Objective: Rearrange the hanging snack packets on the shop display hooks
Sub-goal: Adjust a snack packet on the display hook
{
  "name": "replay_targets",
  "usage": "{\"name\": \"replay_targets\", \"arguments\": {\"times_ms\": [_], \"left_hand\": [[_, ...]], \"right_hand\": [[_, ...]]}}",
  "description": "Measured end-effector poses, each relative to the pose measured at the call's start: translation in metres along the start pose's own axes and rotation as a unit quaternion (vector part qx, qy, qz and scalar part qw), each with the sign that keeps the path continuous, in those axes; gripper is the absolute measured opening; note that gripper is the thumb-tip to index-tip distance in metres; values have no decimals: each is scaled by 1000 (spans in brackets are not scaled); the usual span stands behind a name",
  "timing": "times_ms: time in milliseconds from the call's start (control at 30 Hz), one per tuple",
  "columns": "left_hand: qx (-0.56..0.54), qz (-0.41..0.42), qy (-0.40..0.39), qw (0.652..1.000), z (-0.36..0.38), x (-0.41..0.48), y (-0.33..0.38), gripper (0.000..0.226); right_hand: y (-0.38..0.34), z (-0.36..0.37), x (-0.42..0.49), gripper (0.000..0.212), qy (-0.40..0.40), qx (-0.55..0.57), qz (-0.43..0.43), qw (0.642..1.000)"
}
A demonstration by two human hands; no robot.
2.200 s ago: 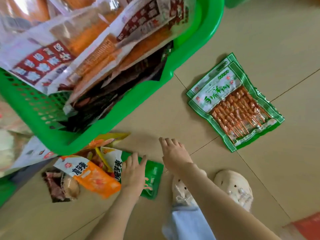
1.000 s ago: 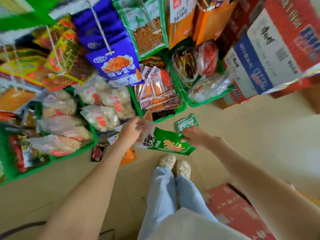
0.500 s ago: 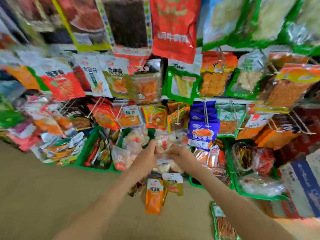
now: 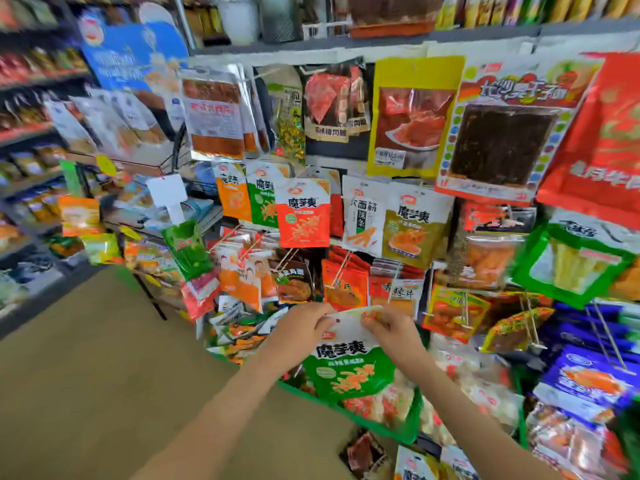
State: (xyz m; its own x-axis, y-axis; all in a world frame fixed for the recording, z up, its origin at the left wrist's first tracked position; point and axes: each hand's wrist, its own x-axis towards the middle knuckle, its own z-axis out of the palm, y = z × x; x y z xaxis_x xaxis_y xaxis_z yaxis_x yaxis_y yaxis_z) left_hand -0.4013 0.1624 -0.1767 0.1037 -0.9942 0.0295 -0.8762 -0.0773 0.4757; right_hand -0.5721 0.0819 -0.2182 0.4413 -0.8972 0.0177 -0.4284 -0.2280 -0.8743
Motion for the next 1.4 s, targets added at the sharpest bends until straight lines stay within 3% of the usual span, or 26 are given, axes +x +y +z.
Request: {"name": "replay_targets", "arguments": {"times_ms": [33,167,300,433,633,833,1133,1400], "left_hand": [[9,4,16,1000,-8,4,-12,22],[47,33,71,996,-34,26,-56,23],[86,36,94,991,-63,64,-99,22],[115,20,95,989,-90,113,-155,21],[109,30,88,990,-126,170,-213,25],[85,58,77,992,-150,218,-277,23],[-1,112,23,993,-176,273,-356,20],[-50,161,118,979,-200,298,-386,19]], "right_hand": [[-11,10,8,9,-12,2,-19,1000],[-47,48,58,41,-3,-62,-152,986],[-73,92,120,15,34,-184,-254,949],[-95,130,183,16,29,-161,-247,955],[-121,166,274,13,-42,-130,-219,966],[-140,205,327,12,-36,-127,-173,976],[-160,261,375,21,38,-153,-118,980],[-182,285,399,6,171,-169,-96,966]]}}
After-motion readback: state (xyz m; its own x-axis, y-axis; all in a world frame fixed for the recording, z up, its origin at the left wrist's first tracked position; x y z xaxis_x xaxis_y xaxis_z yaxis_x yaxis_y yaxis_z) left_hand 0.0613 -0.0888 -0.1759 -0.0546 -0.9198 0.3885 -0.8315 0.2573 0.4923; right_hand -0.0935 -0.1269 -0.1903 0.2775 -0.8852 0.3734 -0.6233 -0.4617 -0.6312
